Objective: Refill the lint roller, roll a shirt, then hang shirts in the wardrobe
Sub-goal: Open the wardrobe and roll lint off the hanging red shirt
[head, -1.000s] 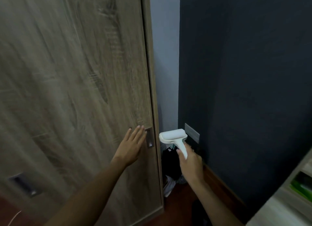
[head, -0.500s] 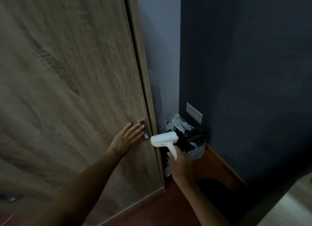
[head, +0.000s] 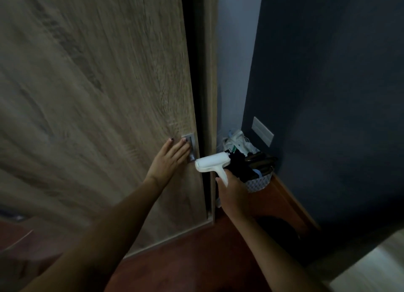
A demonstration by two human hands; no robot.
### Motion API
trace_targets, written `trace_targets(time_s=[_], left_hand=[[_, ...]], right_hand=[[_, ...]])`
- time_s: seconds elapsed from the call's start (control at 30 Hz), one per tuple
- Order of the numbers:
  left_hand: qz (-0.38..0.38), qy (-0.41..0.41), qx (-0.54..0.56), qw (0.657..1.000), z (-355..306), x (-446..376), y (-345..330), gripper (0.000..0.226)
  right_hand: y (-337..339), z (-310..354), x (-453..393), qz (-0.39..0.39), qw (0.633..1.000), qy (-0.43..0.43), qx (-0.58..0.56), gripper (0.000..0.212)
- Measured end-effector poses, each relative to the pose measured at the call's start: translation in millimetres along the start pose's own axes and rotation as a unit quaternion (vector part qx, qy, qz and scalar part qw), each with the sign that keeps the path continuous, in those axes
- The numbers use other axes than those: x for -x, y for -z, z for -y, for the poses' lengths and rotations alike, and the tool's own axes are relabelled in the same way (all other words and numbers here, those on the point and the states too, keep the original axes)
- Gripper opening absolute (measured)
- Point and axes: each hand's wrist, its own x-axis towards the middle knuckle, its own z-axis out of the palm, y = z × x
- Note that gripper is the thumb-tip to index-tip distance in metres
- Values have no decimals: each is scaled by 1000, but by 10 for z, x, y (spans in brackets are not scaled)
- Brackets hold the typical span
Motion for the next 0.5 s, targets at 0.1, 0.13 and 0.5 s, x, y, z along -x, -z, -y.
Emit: trace_targets(time_s=[0.1, 0.13, 0.5], left_hand=[[0, 6, 16, 1000, 45, 191, -112, 79], [-2, 14, 29, 999, 76, 262, -155, 78], [15, 33, 26, 999, 627, 1288, -710, 79]], right_hand=[[-90, 101, 74, -6, 1000, 1, 1, 21], [-132, 136, 104, -10, 1000, 4, 5, 22], [-833, 739, 529, -27, 998, 52, 23, 27]])
